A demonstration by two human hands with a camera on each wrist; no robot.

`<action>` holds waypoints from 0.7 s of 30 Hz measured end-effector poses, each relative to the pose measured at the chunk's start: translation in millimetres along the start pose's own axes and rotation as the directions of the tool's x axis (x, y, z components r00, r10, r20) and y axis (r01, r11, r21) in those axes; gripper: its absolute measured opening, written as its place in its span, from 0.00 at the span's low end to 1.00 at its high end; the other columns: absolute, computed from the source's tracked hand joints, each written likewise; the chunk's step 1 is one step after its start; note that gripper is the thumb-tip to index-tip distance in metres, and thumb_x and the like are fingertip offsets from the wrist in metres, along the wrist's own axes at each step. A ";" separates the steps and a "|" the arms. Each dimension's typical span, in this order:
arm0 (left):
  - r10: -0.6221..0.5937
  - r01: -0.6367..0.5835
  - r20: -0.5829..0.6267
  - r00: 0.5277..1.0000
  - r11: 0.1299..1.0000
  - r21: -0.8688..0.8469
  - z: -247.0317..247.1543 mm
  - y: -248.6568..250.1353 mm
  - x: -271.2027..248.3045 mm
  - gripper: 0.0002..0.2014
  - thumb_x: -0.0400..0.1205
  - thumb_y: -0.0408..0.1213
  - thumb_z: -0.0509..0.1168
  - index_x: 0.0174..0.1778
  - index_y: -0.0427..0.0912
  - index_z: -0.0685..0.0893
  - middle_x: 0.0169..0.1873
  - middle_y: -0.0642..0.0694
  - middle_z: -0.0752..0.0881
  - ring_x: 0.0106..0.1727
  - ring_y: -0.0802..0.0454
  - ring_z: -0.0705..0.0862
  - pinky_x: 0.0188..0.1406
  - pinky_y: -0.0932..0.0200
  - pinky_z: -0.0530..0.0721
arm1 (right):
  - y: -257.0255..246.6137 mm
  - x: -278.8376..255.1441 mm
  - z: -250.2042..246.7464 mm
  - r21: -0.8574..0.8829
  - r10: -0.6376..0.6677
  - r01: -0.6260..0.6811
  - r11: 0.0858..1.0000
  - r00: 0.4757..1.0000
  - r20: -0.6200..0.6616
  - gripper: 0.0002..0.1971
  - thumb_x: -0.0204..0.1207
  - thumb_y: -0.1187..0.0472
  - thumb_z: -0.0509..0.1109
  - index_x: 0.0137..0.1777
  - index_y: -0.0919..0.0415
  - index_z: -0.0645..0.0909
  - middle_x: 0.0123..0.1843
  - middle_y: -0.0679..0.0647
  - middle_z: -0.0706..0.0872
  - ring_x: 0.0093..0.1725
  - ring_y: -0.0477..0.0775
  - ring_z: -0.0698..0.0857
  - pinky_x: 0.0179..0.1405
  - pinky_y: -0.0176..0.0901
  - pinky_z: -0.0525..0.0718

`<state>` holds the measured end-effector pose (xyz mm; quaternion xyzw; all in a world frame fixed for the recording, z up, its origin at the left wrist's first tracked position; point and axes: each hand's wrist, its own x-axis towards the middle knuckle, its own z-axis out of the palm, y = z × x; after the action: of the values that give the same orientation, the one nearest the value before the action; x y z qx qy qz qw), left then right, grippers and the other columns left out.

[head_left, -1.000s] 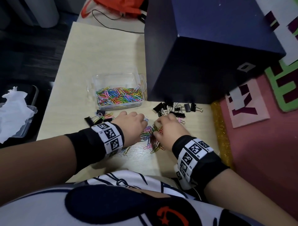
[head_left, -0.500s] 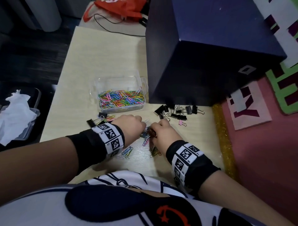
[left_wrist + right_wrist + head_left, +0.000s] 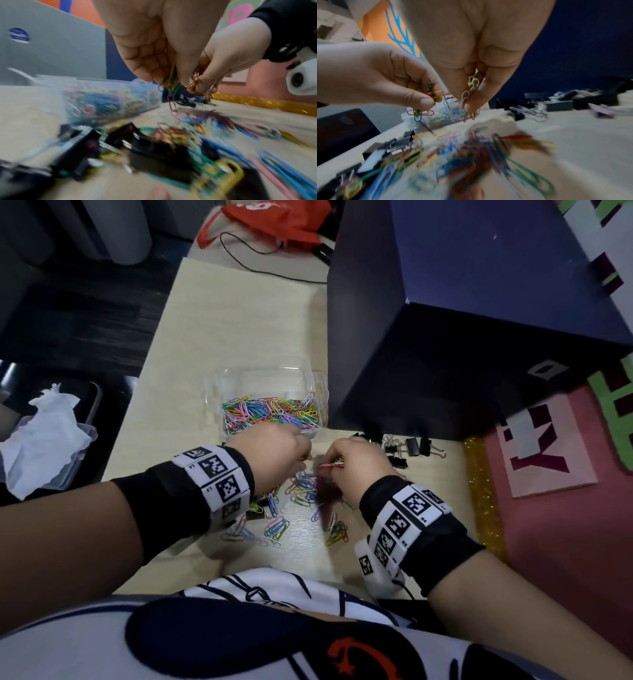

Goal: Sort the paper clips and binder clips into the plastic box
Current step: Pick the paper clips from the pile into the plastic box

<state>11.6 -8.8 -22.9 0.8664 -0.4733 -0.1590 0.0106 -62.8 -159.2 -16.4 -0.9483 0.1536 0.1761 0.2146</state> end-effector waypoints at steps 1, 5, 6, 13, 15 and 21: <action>-0.025 0.024 -0.030 0.999 1.000 -0.020 -3.9 -5.9 -0.7 0.15 0.84 0.48 0.59 0.62 0.44 0.80 0.56 0.45 0.81 0.59 0.43 0.81 0.55 0.51 0.78 | -6.3 4.3 -3.7 0.011 -0.016 0.016 1.000 1.000 -0.017 0.09 0.76 0.64 0.69 0.49 0.49 0.85 0.58 0.51 0.81 0.58 0.53 0.80 0.46 0.33 0.67; -0.147 0.137 -0.118 0.982 0.987 -0.089 -20.7 -30.0 -2.8 0.16 0.83 0.49 0.62 0.62 0.44 0.81 0.55 0.44 0.82 0.57 0.43 0.82 0.53 0.51 0.80 | -33.0 25.5 -13.4 0.068 -0.082 0.088 0.994 0.992 -0.093 0.07 0.75 0.63 0.70 0.49 0.50 0.84 0.57 0.53 0.81 0.56 0.56 0.81 0.50 0.36 0.71; -0.180 0.168 -0.121 0.976 0.980 -0.104 -24.1 -35.6 -3.1 0.16 0.83 0.48 0.62 0.62 0.45 0.81 0.54 0.44 0.82 0.57 0.42 0.82 0.53 0.50 0.81 | -39.3 30.5 -14.7 0.093 -0.094 0.105 0.990 0.989 -0.114 0.08 0.75 0.63 0.70 0.52 0.51 0.84 0.58 0.54 0.81 0.56 0.56 0.81 0.53 0.37 0.73; -0.307 0.292 -0.084 0.948 0.944 -0.154 -20.4 -65.8 -5.8 0.17 0.81 0.51 0.64 0.64 0.51 0.82 0.60 0.47 0.82 0.60 0.44 0.82 0.57 0.49 0.82 | -51.7 40.0 -22.1 0.002 -0.083 0.084 0.997 0.996 -0.021 0.19 0.79 0.58 0.68 0.70 0.49 0.74 0.69 0.54 0.75 0.62 0.57 0.80 0.62 0.44 0.76; -0.300 0.285 -0.089 0.950 0.947 -0.147 -15.5 -69.0 -8.1 0.16 0.81 0.50 0.63 0.63 0.51 0.82 0.59 0.47 0.82 0.59 0.44 0.82 0.56 0.47 0.83 | -45.6 38.1 -22.1 -0.040 -0.045 0.046 0.998 0.999 0.018 0.12 0.78 0.60 0.67 0.61 0.51 0.77 0.64 0.54 0.78 0.56 0.55 0.80 0.59 0.44 0.78; -0.249 0.248 -0.004 0.969 0.967 -0.057 -11.8 -65.3 -7.0 0.17 0.82 0.52 0.59 0.65 0.51 0.80 0.59 0.48 0.81 0.59 0.45 0.82 0.54 0.49 0.83 | -30.7 29.4 2.6 -0.204 -0.034 0.085 0.975 0.969 0.244 0.21 0.78 0.65 0.64 0.70 0.54 0.73 0.70 0.55 0.73 0.69 0.58 0.75 0.68 0.47 0.75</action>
<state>64.7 31.4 -20.9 0.9191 -0.3563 -0.1673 0.0175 -26.0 -138.0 -19.5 -0.9418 0.0783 0.2981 0.1342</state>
